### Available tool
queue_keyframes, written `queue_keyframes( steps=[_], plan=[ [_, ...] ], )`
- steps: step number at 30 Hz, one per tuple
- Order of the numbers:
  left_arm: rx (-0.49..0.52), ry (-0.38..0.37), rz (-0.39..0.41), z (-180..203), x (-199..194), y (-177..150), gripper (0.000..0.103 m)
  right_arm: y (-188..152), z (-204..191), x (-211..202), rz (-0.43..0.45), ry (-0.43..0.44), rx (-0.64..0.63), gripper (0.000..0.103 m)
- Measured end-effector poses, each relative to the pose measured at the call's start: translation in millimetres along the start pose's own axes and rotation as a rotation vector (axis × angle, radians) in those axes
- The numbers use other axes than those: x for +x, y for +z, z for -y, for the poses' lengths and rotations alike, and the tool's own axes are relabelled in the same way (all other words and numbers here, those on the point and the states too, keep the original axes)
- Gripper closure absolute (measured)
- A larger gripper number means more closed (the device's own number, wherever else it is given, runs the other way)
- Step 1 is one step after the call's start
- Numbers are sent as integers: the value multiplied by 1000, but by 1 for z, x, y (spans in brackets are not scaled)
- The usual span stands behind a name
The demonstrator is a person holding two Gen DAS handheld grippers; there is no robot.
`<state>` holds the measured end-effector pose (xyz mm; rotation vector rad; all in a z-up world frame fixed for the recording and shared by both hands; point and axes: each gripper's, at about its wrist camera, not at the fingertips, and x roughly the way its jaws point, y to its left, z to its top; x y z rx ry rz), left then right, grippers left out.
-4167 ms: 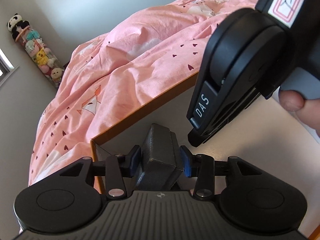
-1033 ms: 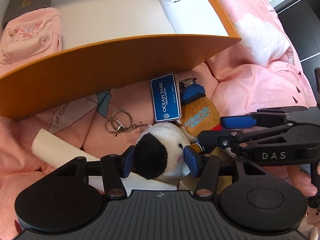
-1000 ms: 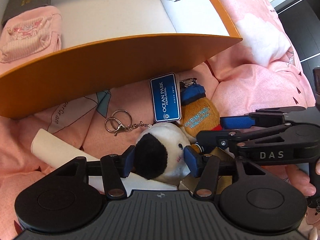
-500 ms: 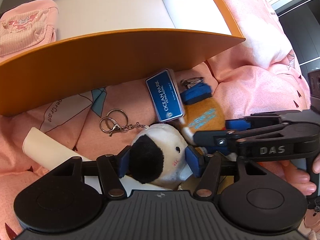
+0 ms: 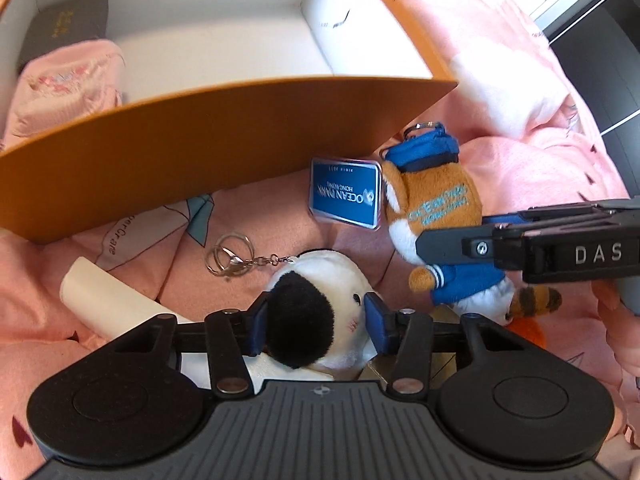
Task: Organize objects
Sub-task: 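Carry both plush keychains over the box with both tools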
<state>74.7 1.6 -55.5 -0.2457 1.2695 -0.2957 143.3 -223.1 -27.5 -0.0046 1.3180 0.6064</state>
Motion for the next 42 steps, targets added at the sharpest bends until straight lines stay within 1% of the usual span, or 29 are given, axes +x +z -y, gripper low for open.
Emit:
queue_keyframes(
  steps=[4, 9, 11, 12, 14, 18, 23, 29, 35, 42],
  plan=[
    [30, 39, 86, 6, -21, -2, 51, 2, -8, -16, 67, -11, -51, 49],
    [57, 102, 189, 10, -53, -1, 52, 5, -17, -28, 116, -9, -90, 49],
    [53, 113, 221, 8, -65, -1, 52, 6, -22, -35, 135, 2, -105, 49],
    [50, 107, 236, 8, -69, -1, 52, 7, -24, -37, 143, 2, -111, 49],
    [48, 92, 257, 12, -77, 0, 52, 8, -29, -43, 160, 10, -122, 49],
    [69, 107, 295, 28, -84, 6, 52, 10, -39, -52, 196, 26, -149, 49],
    [70, 104, 351, 34, -104, 12, 52, 11, -53, -72, 251, 48, -177, 49],
    [89, 122, 429, 37, -132, 17, 52, 18, -63, -89, 308, 83, -192, 49],
    [113, 140, 480, 34, -154, 36, 52, 35, -76, -105, 380, 124, -202, 49],
    [124, 154, 523, 19, -177, 69, 52, 63, -90, -116, 475, 181, -214, 49]
  ],
)
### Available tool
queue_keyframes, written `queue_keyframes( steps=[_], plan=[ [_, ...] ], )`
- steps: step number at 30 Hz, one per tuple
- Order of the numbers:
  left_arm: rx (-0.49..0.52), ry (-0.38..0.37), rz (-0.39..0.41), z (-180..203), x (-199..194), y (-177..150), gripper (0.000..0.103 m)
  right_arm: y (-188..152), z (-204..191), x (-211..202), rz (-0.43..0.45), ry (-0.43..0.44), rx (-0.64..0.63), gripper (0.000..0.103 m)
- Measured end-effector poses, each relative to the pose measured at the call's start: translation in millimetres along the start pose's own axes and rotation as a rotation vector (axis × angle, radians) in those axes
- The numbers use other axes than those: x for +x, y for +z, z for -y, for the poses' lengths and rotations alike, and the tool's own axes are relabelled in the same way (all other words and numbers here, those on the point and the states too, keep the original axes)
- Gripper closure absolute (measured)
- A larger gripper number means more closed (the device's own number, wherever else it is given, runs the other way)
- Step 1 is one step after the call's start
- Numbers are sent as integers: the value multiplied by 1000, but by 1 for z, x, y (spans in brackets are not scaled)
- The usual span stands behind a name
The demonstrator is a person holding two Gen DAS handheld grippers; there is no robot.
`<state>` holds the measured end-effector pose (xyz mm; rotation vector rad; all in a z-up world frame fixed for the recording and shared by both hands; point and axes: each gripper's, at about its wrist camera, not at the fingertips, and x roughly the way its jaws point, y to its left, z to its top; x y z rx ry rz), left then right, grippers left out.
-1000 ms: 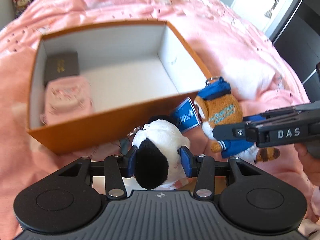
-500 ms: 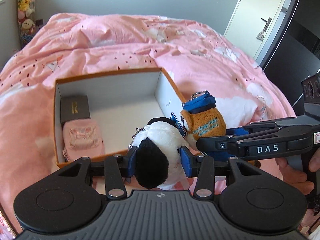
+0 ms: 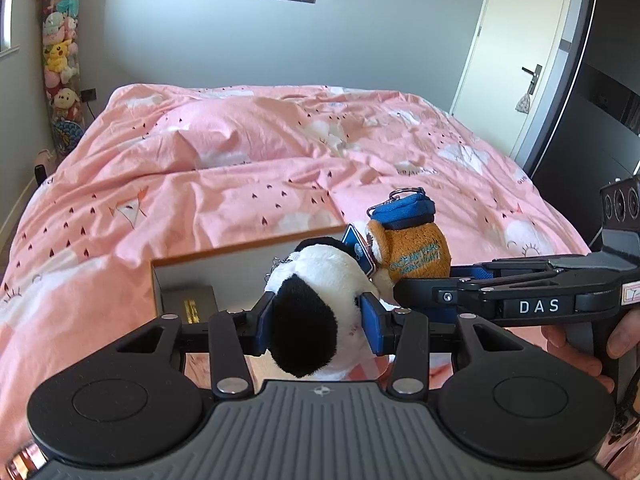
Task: Organize objects
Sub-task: 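Carry both plush keychains over the box with both tools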
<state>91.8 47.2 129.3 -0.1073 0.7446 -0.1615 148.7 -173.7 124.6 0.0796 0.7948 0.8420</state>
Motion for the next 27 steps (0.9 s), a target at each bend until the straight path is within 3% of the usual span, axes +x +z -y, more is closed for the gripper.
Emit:
queue_keyframes(
  steps=[6, 16, 27],
  plan=[
    [-20, -10, -100, -21, 37, 12, 52, 17, 7, 28, 4, 22, 28, 49],
    [-22, -30, -393, -45, 125, -5, 52, -1, 47, 116, -199, -26, 124, 49],
    [88, -19, -589, -42, 180, -12, 52, -21, 76, 172, -379, -30, 186, 49]
  ],
)
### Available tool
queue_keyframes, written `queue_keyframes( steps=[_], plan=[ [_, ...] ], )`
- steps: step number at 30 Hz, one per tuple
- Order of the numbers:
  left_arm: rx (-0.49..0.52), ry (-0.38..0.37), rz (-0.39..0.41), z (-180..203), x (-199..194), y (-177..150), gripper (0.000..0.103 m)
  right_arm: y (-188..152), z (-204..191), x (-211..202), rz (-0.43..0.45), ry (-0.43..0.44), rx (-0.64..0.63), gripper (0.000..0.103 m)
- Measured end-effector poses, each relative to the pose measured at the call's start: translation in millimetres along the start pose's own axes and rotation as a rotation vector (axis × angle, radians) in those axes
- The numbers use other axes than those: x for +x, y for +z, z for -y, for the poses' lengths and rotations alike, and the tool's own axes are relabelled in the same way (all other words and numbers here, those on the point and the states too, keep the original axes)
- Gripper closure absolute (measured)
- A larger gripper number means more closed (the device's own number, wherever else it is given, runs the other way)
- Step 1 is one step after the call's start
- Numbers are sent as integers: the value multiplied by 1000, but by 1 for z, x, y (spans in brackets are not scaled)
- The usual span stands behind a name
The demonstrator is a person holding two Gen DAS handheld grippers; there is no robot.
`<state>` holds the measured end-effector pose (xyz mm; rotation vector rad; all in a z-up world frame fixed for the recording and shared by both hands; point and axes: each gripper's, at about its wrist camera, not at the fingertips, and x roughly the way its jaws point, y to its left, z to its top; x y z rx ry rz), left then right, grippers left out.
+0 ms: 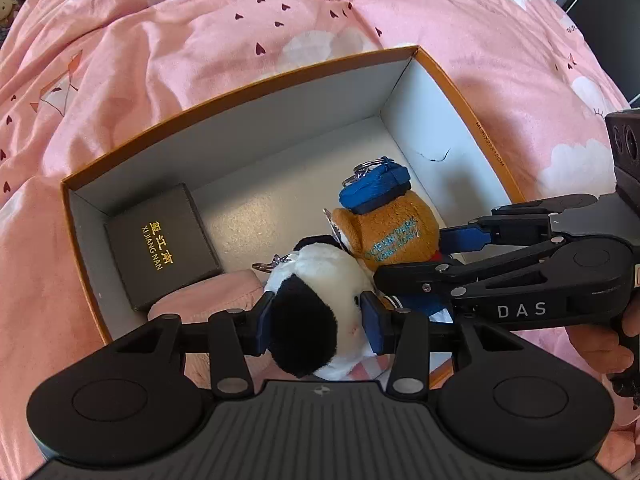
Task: Organize objects
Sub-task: 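Carry both plush keychains over the box with both tools, then open both tools to drop the plush keychains into the box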
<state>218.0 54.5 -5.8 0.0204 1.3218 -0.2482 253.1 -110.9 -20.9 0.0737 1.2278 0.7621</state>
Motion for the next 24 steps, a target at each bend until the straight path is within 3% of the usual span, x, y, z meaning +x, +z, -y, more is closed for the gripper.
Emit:
queue_keyframes(
  steps=[9, 14, 24],
  plan=[
    [66, 6, -78, -1, 23, 15, 50, 8, 15, 24, -101, -39, 64, 50],
    [51, -27, -62, -11, 21, 10, 43, 12, 13, 33, -127, -64, 58, 49],
    [47, -91, 29, -30, -11, -5, 43, 10, 6, 39, -134, -100, -18, 43]
  ],
)
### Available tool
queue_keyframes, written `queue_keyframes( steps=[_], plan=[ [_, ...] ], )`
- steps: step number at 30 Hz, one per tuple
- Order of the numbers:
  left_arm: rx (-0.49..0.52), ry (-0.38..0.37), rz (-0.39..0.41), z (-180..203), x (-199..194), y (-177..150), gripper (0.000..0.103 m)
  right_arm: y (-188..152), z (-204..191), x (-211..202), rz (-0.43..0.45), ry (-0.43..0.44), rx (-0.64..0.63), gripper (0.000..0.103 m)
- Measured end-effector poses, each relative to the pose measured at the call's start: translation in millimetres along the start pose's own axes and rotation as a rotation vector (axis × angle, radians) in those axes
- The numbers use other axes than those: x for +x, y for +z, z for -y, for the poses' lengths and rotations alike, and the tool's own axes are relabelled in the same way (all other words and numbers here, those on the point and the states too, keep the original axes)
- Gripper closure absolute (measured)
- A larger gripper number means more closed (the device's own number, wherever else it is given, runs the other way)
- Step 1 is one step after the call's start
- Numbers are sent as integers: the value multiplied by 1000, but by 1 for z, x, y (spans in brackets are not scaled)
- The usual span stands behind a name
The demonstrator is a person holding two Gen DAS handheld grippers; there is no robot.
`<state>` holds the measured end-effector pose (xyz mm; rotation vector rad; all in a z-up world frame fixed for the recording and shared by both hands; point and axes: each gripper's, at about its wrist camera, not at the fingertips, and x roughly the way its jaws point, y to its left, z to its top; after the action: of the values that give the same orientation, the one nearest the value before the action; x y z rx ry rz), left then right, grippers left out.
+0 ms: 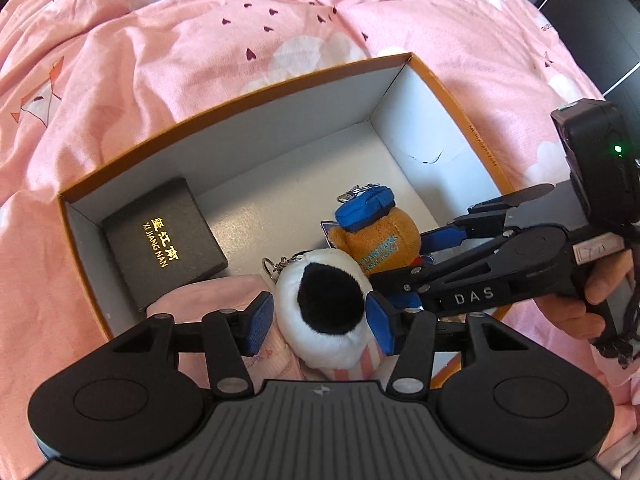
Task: Organize objects
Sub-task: 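Open both tools to drop the plush keychains into the box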
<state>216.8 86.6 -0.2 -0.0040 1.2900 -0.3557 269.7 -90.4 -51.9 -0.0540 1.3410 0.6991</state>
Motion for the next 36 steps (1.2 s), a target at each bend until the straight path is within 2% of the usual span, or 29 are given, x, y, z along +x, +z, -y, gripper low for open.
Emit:
queue_keyframes(
  steps=[3, 7, 11, 12, 14, 17, 22, 29, 34, 36],
  plan=[
    [6, -22, 11, 4, -3, -5, 49, 0, -2, -7, 21, -13, -24, 43],
    [16, 40, 43, 16, 9, -11, 70, 1, -6, -14, 43, -16, -74, 47],
    [-13, 53, 85, 19, 17, -12, 78, 0, -4, -15, 43, -32, -97, 61],
    [-22, 53, 98, 19, 17, -10, 79, 0, -2, -15, 43, -36, -100, 66],
    [-46, 50, 118, 19, 19, -7, 80, -1, -1, -15, 43, -39, -111, 67],
    [-77, 59, 125, 16, 25, -2, 81, -1, -2, -14, 44, -42, -114, 67],
    [-129, 61, 80, 11, 23, -7, 81, 0, -5, -8, 41, -43, -112, 62],
    [-160, 73, 96, 10, 19, -21, 81, -6, -14, 0, -2, 19, -159, 75],
    [-153, 85, 110, 13, 17, -20, 79, -6, -18, 2, 7, -3, -162, 74],
    [-148, 86, 129, 16, 13, -24, 79, -7, -19, 0, 17, -13, -161, 71]
  ],
)
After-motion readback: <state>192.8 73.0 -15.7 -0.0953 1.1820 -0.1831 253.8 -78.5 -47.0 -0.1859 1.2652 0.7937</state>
